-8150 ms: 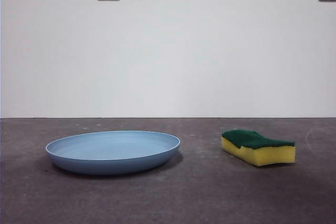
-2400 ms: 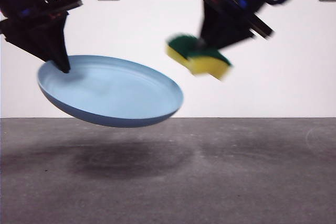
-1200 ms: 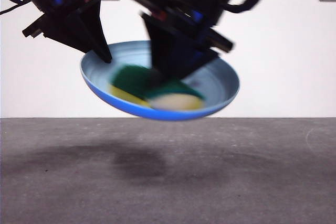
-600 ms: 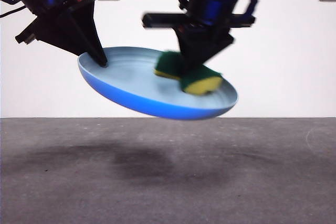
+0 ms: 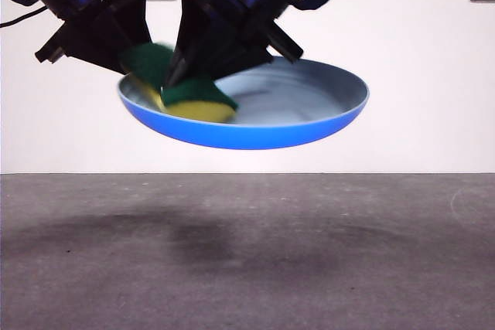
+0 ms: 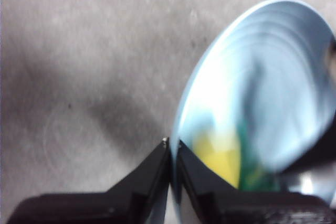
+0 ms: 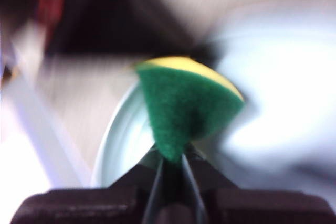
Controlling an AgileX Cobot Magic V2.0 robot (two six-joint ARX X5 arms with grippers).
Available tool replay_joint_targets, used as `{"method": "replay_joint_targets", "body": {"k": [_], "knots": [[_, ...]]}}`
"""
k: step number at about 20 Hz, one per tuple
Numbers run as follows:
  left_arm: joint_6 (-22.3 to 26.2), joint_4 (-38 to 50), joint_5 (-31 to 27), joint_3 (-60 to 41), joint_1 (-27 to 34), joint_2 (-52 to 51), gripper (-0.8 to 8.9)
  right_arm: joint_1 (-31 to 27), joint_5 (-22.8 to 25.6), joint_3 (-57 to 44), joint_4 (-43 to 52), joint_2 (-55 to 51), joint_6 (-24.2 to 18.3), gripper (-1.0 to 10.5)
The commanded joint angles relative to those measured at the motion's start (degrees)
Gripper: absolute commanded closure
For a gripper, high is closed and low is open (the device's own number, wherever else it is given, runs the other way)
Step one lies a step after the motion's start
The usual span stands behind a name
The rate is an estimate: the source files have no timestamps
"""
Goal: Pick up the plate,pick up the cloth,clean the plate with the cloth
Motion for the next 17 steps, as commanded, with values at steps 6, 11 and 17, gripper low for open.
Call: {"method": "replay_joint_targets", "body": {"k": [6,11,17], "knots": [[-0.2,-1.0,2.1,0.0,2.3,0.0,8.22,-0.2,26.0,-0.6,-16.0,0.9,-1.1,9.6],[1.6,-5.2,2.3,0.0,2.2,0.0,8.22,-1.9,38.3,-0.6,-9.3,0.9,-0.8,9.6],[2.7,-6.6,2.4,0.0,2.2,0.0,8.22,-3.5,26.6,-0.6,3.2,0.9,-0.3,9.6]]}}
